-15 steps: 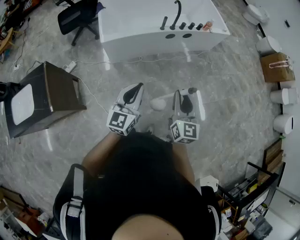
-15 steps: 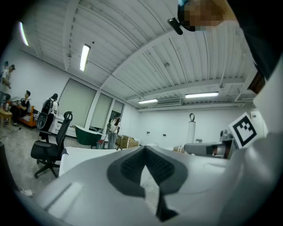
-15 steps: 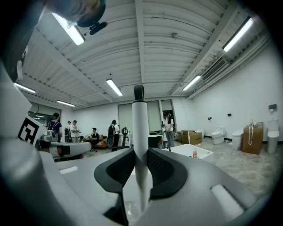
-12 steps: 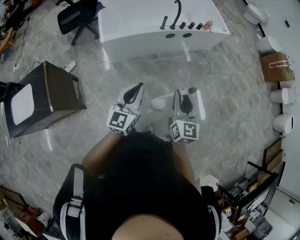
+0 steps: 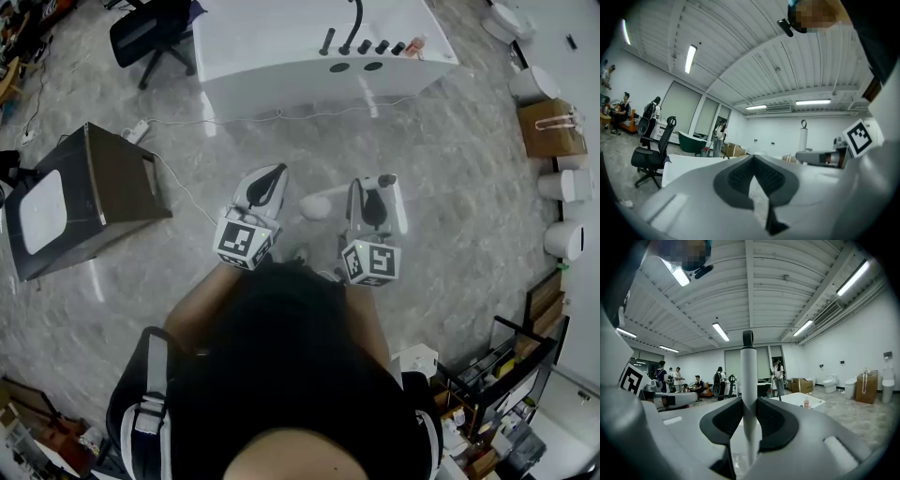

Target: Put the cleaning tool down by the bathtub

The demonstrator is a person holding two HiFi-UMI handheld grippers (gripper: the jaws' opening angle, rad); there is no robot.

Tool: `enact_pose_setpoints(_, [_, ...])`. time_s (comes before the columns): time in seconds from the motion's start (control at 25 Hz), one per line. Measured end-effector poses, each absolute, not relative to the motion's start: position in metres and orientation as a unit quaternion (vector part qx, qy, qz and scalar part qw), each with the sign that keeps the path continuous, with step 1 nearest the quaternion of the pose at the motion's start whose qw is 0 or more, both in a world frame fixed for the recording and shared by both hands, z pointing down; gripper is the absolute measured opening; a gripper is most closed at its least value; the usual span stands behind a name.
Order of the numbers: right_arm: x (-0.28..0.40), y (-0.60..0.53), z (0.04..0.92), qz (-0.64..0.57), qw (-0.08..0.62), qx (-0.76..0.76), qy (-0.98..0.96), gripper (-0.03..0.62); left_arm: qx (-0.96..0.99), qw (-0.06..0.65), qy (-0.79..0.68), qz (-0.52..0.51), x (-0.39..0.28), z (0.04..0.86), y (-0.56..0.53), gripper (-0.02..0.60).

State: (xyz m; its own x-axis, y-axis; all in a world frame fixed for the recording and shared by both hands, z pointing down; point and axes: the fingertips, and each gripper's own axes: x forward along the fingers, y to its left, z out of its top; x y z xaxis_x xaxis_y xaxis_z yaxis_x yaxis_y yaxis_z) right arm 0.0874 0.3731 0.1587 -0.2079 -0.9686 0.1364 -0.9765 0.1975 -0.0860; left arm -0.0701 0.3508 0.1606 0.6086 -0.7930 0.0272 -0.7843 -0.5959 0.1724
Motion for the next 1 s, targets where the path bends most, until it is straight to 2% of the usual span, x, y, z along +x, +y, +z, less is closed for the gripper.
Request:
enact_pose_setpoints(0.64, [0.047, 0.353, 0.160, 0.070, 0.023, 0.661, -0.747, 0.094, 0.907, 0.086, -0.412, -0.023, -0.127, 0.171, 0.330, 0.008])
enact_pose_setpoints(1.0, [0.043, 0.332, 0.162, 0.067, 0.022, 0.662, -0.746, 0.094, 0.907, 0.093, -0.410, -0.021, -0.129, 0.176, 0.311, 0.008])
